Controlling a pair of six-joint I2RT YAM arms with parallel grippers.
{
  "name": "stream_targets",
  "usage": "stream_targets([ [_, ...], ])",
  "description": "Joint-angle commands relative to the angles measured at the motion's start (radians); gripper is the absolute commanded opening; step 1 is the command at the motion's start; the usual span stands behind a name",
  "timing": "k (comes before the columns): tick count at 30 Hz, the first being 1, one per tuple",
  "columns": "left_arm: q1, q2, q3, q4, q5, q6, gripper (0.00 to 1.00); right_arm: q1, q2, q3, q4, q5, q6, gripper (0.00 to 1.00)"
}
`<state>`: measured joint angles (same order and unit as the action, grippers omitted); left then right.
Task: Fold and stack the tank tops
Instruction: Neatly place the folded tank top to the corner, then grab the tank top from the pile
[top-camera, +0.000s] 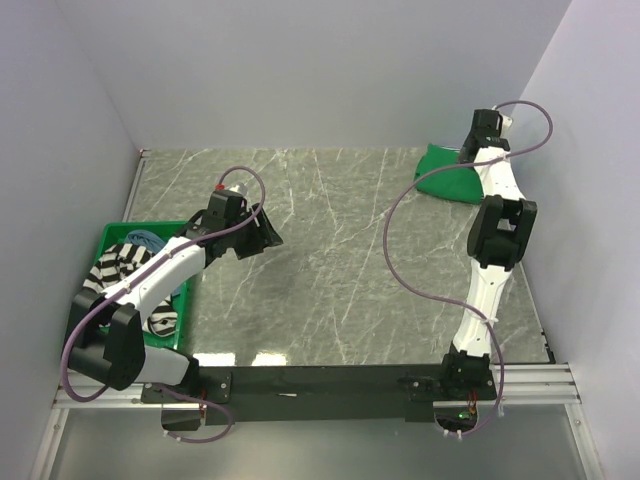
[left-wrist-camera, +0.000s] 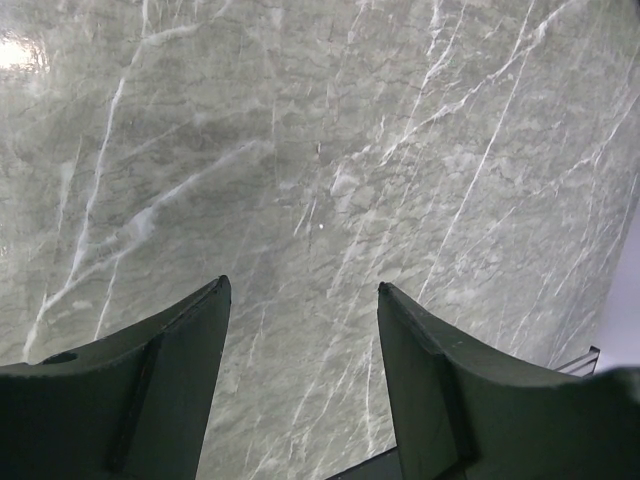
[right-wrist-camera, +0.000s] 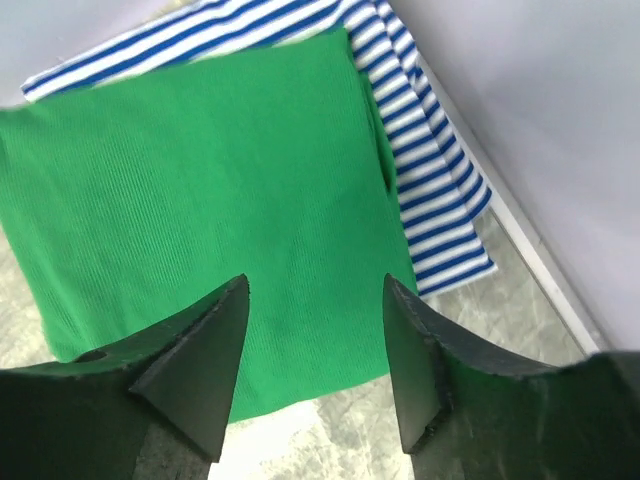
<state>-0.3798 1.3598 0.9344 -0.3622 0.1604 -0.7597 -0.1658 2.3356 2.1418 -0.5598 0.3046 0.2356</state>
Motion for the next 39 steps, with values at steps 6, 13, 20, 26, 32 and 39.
stream_targets([
  [6,0.002,-0.019,0.001,0.032,0.001,0.007,0.66,0.002,-0.099,0.003,-0.090,0.004,0.146,0.64],
  [13,0.022,-0.063,0.009,-0.016,-0.097,-0.064,0.67,0.136,-0.390,-0.351,0.017,-0.080,0.196,0.64],
  [20,0.152,-0.172,0.087,-0.341,-0.479,-0.269,0.64,0.460,-0.585,-0.666,0.148,-0.079,0.234,0.65],
  [26,0.519,-0.237,0.031,-0.537,-0.541,-0.398,0.68,0.698,-0.578,-0.747,0.162,-0.093,0.246,0.64],
  [32,0.769,-0.297,-0.127,-0.543,-0.554,-0.398,0.70,0.817,-0.576,-0.763,0.159,-0.102,0.243,0.64],
  [39,0.815,-0.278,-0.160,-0.507,-0.561,-0.421,0.72,0.871,-0.614,-0.813,0.169,-0.090,0.240,0.64],
])
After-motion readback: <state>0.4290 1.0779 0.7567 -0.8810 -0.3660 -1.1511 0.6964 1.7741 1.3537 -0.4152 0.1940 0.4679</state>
